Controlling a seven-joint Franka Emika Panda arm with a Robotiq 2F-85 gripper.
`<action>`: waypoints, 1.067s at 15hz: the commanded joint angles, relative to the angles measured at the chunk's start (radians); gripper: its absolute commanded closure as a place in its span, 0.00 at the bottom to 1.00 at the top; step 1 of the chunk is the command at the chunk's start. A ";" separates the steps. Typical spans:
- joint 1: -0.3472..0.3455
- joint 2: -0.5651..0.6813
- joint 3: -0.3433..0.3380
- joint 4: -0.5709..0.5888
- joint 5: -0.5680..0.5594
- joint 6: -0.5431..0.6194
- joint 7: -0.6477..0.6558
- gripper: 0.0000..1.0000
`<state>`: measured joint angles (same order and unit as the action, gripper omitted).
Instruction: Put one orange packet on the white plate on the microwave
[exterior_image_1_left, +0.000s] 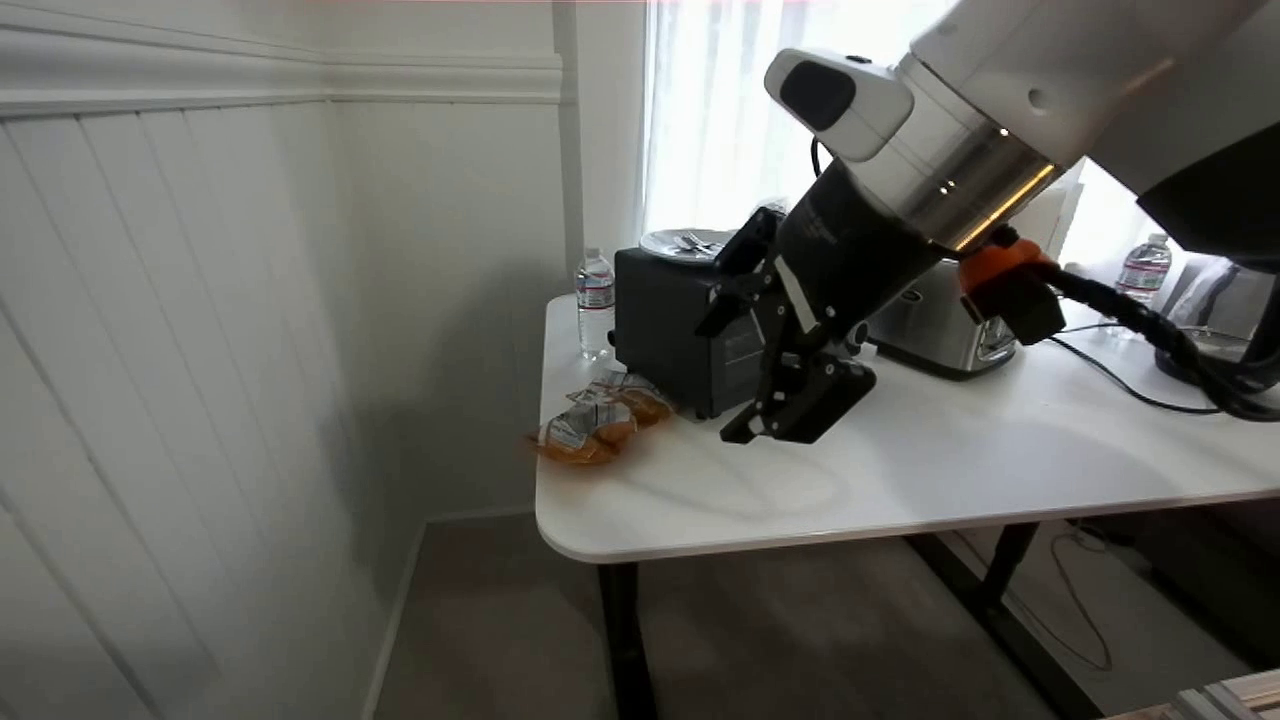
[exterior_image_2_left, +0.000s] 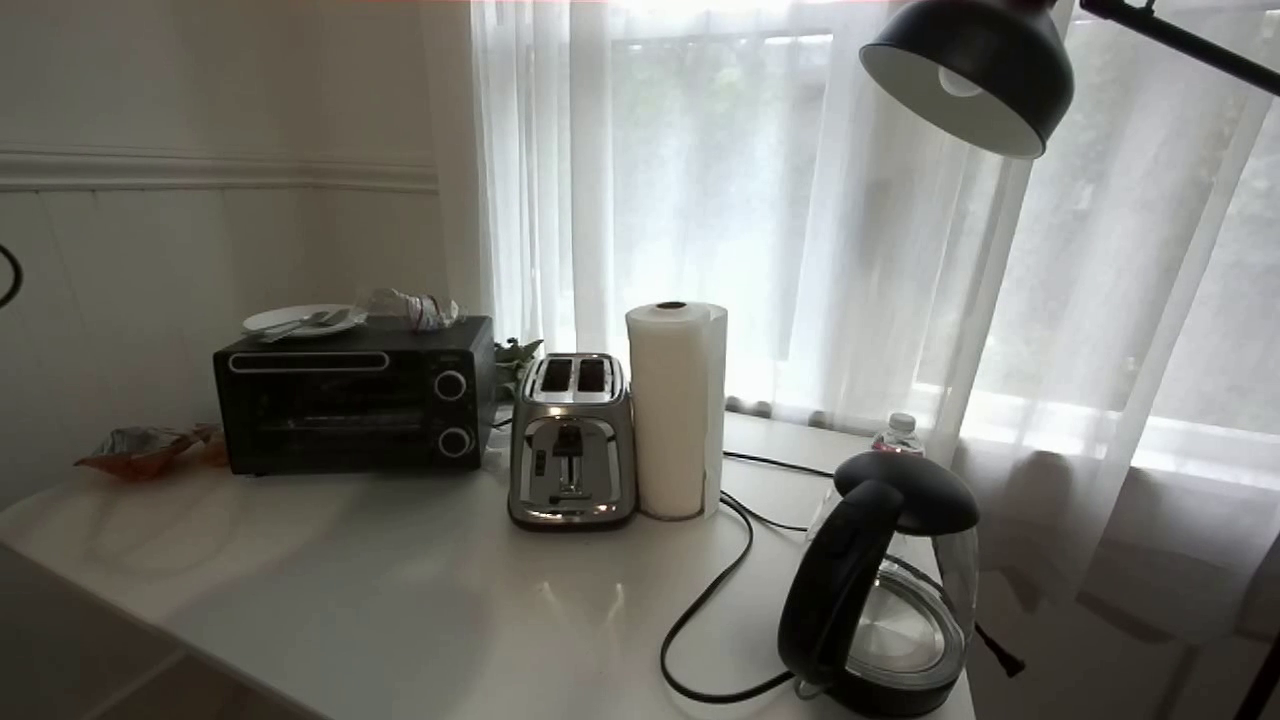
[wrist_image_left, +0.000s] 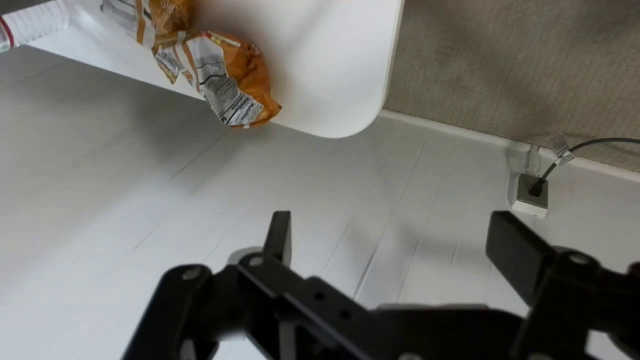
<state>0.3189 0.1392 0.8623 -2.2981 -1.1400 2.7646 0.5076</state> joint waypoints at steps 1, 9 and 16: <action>0.126 0.135 -0.074 0.125 -0.274 -0.108 0.178 0.00; 0.265 0.279 -0.172 0.196 -0.496 -0.267 0.236 0.00; 0.267 0.291 -0.175 0.212 -0.506 -0.267 0.236 0.00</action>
<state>0.5686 0.4372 0.7067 -2.0869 -1.6548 2.4889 0.7458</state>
